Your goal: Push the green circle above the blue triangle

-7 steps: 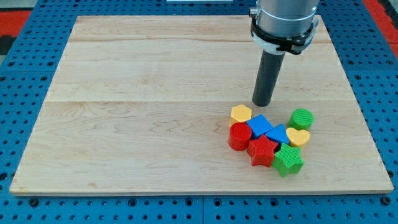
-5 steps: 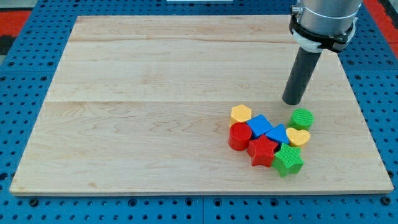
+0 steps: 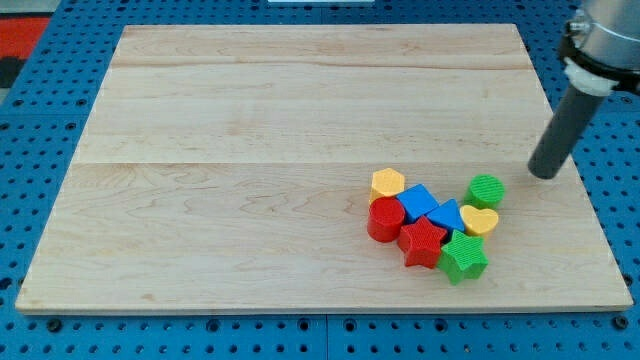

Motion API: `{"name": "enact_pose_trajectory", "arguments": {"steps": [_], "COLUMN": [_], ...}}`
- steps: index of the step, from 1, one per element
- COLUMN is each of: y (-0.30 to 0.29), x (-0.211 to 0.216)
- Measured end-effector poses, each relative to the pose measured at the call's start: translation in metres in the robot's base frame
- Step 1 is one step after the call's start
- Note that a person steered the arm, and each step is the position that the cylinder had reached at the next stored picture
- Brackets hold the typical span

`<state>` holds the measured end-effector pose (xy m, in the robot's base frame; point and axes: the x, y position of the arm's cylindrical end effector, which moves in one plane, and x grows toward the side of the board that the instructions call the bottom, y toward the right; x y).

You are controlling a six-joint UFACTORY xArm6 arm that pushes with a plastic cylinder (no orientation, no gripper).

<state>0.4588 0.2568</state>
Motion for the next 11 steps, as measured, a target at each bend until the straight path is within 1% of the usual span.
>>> {"name": "enact_pose_trajectory", "arguments": {"steps": [4,6,7,8,9,10,11], "y": [-0.013,-0.013,0.010,0.010,-0.001,-0.027,-0.036], "x": [0.059,0.006,0.011,0.030,0.040,0.043,0.048]}}
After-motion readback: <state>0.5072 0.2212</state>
